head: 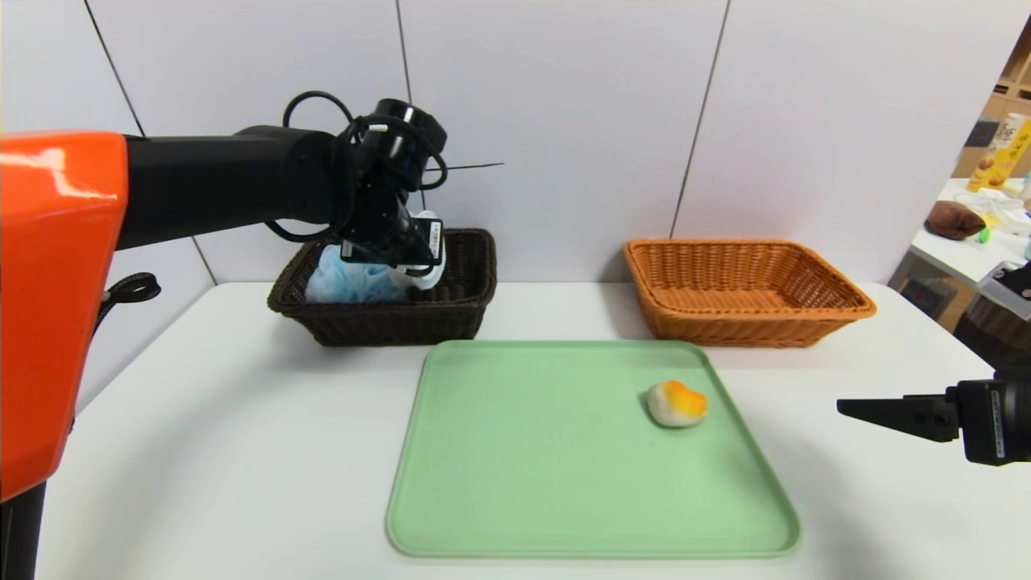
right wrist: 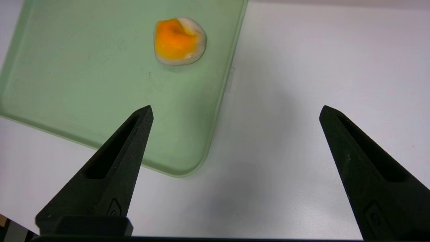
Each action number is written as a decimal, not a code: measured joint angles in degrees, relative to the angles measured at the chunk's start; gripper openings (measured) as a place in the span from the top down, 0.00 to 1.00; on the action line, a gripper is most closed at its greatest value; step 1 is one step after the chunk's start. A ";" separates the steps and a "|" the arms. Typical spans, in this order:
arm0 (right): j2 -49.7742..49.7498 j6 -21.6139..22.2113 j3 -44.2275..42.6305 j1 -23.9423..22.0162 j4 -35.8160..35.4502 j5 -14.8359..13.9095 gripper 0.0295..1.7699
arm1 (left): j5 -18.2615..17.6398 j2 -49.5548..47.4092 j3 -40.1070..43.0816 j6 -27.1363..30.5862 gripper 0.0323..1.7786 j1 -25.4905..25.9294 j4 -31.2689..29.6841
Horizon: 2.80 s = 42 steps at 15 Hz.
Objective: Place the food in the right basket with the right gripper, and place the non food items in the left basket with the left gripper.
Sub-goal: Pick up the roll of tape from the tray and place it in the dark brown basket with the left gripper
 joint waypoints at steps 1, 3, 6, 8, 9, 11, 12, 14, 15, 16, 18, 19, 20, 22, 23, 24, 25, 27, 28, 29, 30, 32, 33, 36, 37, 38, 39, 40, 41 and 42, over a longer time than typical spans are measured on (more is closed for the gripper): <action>0.00 -0.02 0.00 0.00 -0.02 -0.02 0.03 | -0.15 0.35 0.00 -0.06 0.72 0.00 0.02; 0.00 0.00 0.00 0.00 -0.02 -0.06 0.03 | -0.28 0.74 0.00 -0.27 0.72 -0.02 0.02; 0.00 0.02 0.05 0.00 -0.02 -0.06 0.03 | -1.00 0.90 0.00 -0.39 0.72 -0.02 0.05; 0.00 0.02 0.10 0.00 -0.02 -0.09 0.03 | -1.28 0.95 -0.06 -0.46 0.72 -0.02 -0.33; 0.01 0.02 0.10 0.00 -0.02 -0.06 0.03 | -1.41 0.96 -0.12 -0.44 0.72 -0.02 -1.16; 0.04 0.02 0.13 0.00 0.00 -0.06 0.03 | -1.46 0.99 -0.17 -0.61 0.72 0.00 -1.63; 0.01 0.05 0.16 0.00 0.00 -0.09 0.03 | -1.46 0.99 -0.17 -0.63 0.72 0.00 -1.71; 0.01 0.00 0.18 0.00 0.00 -0.09 0.03 | -1.44 0.99 -0.17 -0.69 0.72 0.00 -1.73; 0.01 -0.02 0.18 0.00 0.00 -0.11 0.03 | -1.41 0.99 -0.17 -0.72 0.72 0.00 -1.74; 0.01 -0.04 0.18 0.00 0.00 -0.09 0.03 | -1.39 0.99 -0.17 -0.74 0.72 0.00 -1.77; 0.00 0.02 0.21 0.00 0.00 -0.09 0.03 | -1.38 0.99 -0.17 -0.69 0.72 0.00 -1.73; 0.00 0.00 0.24 0.00 0.00 -0.09 0.03 | -1.41 0.99 -0.17 -0.69 0.72 0.00 -1.62; -0.02 0.00 0.29 0.00 0.00 -0.09 0.03 | -1.39 0.96 -0.15 -0.72 0.72 0.00 -1.62; -0.10 0.02 0.32 0.00 0.00 -0.09 0.03 | -1.39 0.88 -0.11 -0.72 0.72 0.00 -1.62; -0.10 0.02 0.32 0.00 0.00 -0.09 0.03 | -1.41 0.88 -0.09 -0.72 0.72 0.00 -1.62; -0.11 0.02 0.32 0.00 0.00 -0.09 0.03 | -1.44 0.88 -0.09 -0.72 0.72 0.00 -1.57; -0.11 0.05 0.29 0.00 0.00 -0.09 0.03 | -1.46 0.88 -0.06 -0.69 0.72 0.00 -1.55; -0.13 0.05 0.27 0.00 0.00 -0.09 0.03 | -1.44 0.85 -0.06 -0.69 0.72 0.00 -1.52; -0.16 0.02 0.27 0.00 0.00 -0.06 0.03 | -1.44 0.85 -0.06 -0.72 0.72 0.00 -1.57; -0.22 0.05 0.27 0.00 0.00 -0.11 0.03 | -1.41 0.84 -0.06 -0.83 0.72 0.00 -1.74; -0.24 0.02 0.33 0.00 0.00 -0.11 0.03 | -1.39 0.85 -0.11 -1.01 0.72 0.00 -1.73; -0.27 0.05 0.38 0.00 0.00 -0.09 0.03 | -1.38 0.85 -0.15 -1.38 0.72 0.02 -1.66; -0.27 0.05 0.41 0.00 0.00 -0.11 0.03 | -1.44 0.82 -0.17 -1.35 0.72 0.05 -1.62; -0.44 0.02 0.44 0.00 -0.02 -0.09 0.03 | -1.39 0.55 -0.20 -1.35 0.54 0.05 -1.63; -0.49 0.05 0.46 0.00 -0.02 -0.06 0.03 | -1.38 0.55 -0.20 -1.38 0.48 0.05 -1.68; -0.55 0.05 0.46 0.00 -0.02 -0.06 0.03 | -1.35 0.52 -0.20 -1.43 0.43 0.05 -1.71; -0.57 0.05 0.49 0.00 -0.02 -0.09 0.03 | -1.39 0.51 -0.20 -1.40 0.38 0.05 -1.71; -0.63 0.05 0.52 0.00 -0.02 -0.09 0.03 | -1.38 0.44 -0.20 -1.38 0.34 0.06 -1.73; -0.66 0.02 0.51 0.00 -0.02 -0.06 0.03 | -1.38 0.33 -0.20 -1.40 0.30 0.06 -1.79; -0.68 0.05 0.40 0.00 -0.02 -0.11 0.03 | -1.30 0.18 -0.20 -1.40 0.27 0.09 -1.82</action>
